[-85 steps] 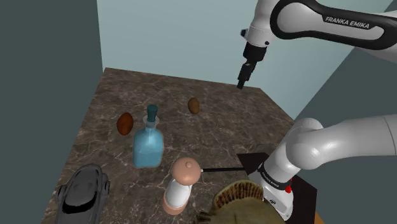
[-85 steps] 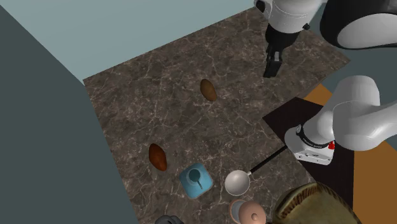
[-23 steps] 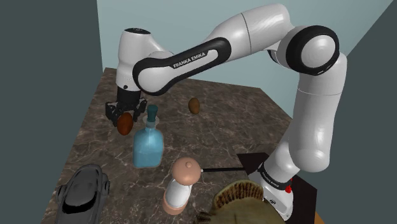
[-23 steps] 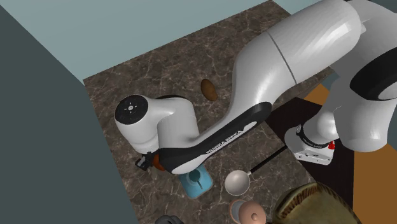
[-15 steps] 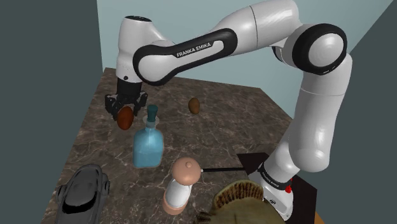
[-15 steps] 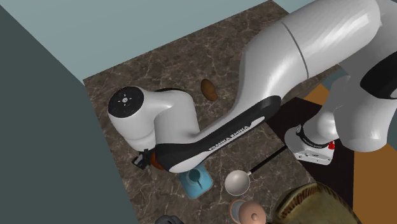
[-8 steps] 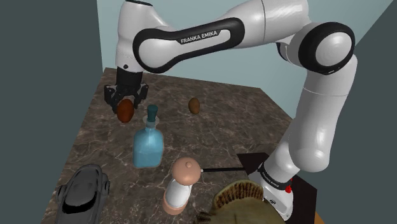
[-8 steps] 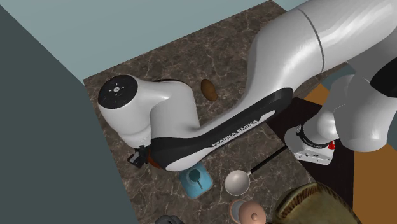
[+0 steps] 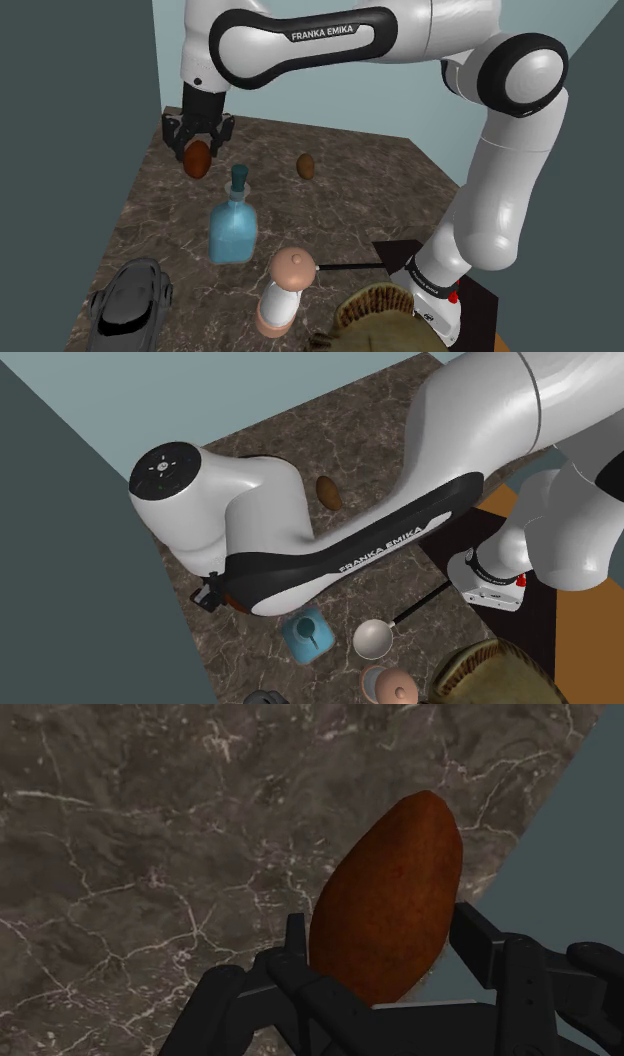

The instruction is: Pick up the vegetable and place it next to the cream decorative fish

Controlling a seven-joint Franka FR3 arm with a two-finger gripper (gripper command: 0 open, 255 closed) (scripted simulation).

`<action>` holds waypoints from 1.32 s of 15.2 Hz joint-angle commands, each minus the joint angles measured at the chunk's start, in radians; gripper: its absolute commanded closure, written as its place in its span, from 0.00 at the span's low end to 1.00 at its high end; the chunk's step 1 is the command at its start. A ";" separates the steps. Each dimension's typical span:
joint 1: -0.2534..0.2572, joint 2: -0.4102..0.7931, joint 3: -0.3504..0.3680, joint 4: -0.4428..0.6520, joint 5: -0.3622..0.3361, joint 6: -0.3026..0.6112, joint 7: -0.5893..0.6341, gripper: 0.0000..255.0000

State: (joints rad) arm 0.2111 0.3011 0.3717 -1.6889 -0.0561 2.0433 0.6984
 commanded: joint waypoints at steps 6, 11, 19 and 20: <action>0.001 -0.019 0.004 0.071 0.008 -0.089 -0.001 1.00; 0.002 -0.026 0.006 0.129 0.011 -0.154 -0.001 1.00; 0.008 -0.023 0.008 0.241 0.010 -0.263 0.003 1.00; 0.008 -0.023 0.008 0.244 0.010 -0.265 0.003 1.00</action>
State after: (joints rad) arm 0.2186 0.2769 0.3800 -1.4538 -0.0460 1.7862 0.7011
